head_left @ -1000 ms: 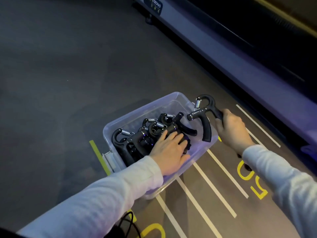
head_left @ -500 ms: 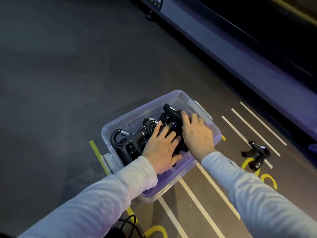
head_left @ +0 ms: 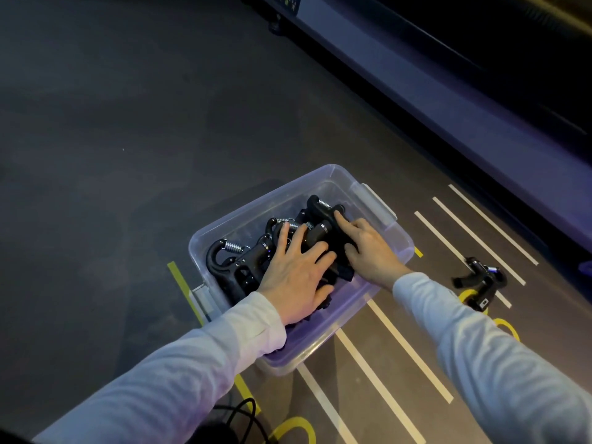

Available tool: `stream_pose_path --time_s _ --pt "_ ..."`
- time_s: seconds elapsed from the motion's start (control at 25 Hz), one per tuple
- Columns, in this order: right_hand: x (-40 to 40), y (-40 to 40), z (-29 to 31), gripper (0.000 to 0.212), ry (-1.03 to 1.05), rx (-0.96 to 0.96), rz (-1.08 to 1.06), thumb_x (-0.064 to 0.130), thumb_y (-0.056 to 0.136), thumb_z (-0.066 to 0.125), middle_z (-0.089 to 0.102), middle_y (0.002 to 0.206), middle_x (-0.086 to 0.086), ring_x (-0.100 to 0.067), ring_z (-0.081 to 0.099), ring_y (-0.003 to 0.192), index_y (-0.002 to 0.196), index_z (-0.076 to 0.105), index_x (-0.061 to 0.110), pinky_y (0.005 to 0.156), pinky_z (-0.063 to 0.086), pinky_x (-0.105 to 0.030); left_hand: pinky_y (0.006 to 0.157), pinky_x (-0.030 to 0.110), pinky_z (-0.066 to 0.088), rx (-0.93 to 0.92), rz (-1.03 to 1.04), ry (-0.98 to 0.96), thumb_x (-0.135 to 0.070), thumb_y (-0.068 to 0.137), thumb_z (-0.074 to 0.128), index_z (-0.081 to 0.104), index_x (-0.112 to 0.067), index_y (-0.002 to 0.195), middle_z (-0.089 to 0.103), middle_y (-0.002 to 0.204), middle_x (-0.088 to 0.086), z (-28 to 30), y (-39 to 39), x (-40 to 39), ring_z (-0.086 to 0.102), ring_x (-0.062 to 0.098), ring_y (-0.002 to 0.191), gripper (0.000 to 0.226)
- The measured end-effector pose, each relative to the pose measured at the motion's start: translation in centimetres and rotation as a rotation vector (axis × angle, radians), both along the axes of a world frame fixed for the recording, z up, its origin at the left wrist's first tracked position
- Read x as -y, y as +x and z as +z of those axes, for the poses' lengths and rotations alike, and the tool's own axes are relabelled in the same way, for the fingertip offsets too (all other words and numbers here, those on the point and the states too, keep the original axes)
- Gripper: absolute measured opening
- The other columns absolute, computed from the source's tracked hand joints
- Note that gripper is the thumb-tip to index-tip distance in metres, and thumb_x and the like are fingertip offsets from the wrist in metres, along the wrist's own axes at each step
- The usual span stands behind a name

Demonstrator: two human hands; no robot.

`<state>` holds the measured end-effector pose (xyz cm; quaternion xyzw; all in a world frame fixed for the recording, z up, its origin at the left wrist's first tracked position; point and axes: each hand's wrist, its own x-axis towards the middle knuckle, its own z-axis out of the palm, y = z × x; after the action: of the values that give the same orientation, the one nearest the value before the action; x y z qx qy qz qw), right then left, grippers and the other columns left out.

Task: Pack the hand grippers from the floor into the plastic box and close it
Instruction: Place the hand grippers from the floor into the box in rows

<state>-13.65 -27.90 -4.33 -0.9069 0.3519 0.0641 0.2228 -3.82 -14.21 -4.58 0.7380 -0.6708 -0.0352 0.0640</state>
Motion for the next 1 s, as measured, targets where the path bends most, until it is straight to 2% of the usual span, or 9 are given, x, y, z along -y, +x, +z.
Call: stream_pose_path --time_s 0.16,0.28,0.4,0.52,0.64,0.76,0.8,0.88,1.0 --pt "-0.9 -0.6 -0.2 0.061 -0.133 0.031 0.066 0.008 0.091 0.053 0.048 0.133 0.0 -0.021 0.046 0.123 0.146 0.033 0.024 0.099 0.037 -0.027 0.097 0.048 -0.03 0.001 -0.009 0.015 -0.046 0.092 0.043 0.036 -0.02 0.139 0.037 0.14 0.0 -0.1 -0.3 0.0 0.005 0.039 0.141 0.055" --pt "-0.5 -1.2 1.1 0.048 0.087 0.094 0.055 0.01 0.093 0.053 0.058 0.129 0.003 -0.016 0.053 0.118 0.138 0.047 0.026 0.09 0.035 -0.014 0.099 0.05 -0.028 -0.002 -0.008 0.014 -0.046 0.091 0.044 0.034 -0.021 0.14 0.032 0.144 0.003 -0.2 -0.1 -0.1 0.005 0.039 0.141 0.055" --pt "-0.2 -0.9 1.8 0.048 0.081 0.034 0.087 0.008 0.093 0.053 0.065 0.108 0.002 -0.011 0.057 0.092 0.135 0.05 0.029 0.07 0.034 -0.006 0.107 0.055 -0.016 0.003 0.01 0.041 -0.048 0.092 0.039 0.024 -0.027 0.144 0.001 0.154 0.006 -0.8 0.0 -0.1 -0.002 0.037 0.141 0.058" --pt "-0.4 -0.4 1.9 0.045 0.027 0.034 0.148 0.006 0.09 0.052 0.068 0.105 0.001 -0.013 0.06 0.091 0.131 0.055 0.027 0.073 0.038 -0.016 0.113 0.051 -0.003 -0.069 0.039 0.092 -0.05 0.094 0.034 0.009 -0.028 0.147 -0.025 0.152 0.01 -1.3 0.2 0.2 -0.012 0.034 0.141 0.063" --pt "0.0 -0.5 1.7 0.041 0.092 0.021 0.114 0.01 0.09 0.053 0.069 0.107 0.002 -0.008 0.058 0.092 0.127 0.058 0.027 0.078 0.044 -0.02 0.115 0.052 -0.001 -0.034 0.021 0.171 -0.055 0.093 0.029 -0.003 -0.027 0.147 -0.026 0.151 0.013 -1.4 0.4 0.6 -0.014 0.033 0.141 0.069" --pt "-0.1 -0.4 0.8 0.03 -0.067 0.073 0.025 0.019 0.087 0.054 0.067 0.106 0.0 -0.02 0.06 0.1 0.114 0.065 0.025 0.081 0.051 -0.035 0.115 0.052 0.0 0.01 0.006 0.249 -0.062 0.091 0.027 -0.001 -0.027 0.147 -0.029 0.15 0.013 -1.2 0.5 0.8 -0.016 0.032 0.141 0.072" --pt "-0.2 -0.4 0.6 0.029 -0.145 0.098 -0.01 0.021 0.087 0.054 0.063 0.11 -0.001 -0.021 0.057 0.104 0.115 0.063 0.022 0.082 0.049 -0.034 0.115 0.051 0.0 0.017 -0.001 0.274 -0.064 0.09 0.026 -0.001 -0.028 0.147 -0.031 0.149 0.013 -1.1 0.6 0.9 -0.017 0.032 0.141 0.073" --pt "-0.5 -0.3 0.2 0.044 -0.233 0.04 0.027 0.025 0.091 0.049 0.047 0.133 -0.004 -0.022 0.042 0.123 0.134 0.046 0.016 0.097 0.04 -0.033 0.115 0.05 0.0 0.024 -0.01 0.301 -0.066 0.088 0.025 -0.003 -0.03 0.147 -0.033 0.149 0.012 -0.9 0.8 1.1 -0.018 0.031 0.14 0.075" --pt "-0.3 -0.4 0.0 0.062 -0.044 -0.169 0.126 0.03 0.099 0.034 0.01 0.159 -0.001 -0.023 0.017 0.145 0.152 0.005 0.016 0.118 0.019 -0.039 0.114 0.053 -0.002 0.058 -0.013 0.3 -0.068 0.087 0.025 -0.001 -0.029 0.147 -0.031 0.15 0.011 -0.9 0.8 0.8 -0.017 0.03 0.141 0.076"
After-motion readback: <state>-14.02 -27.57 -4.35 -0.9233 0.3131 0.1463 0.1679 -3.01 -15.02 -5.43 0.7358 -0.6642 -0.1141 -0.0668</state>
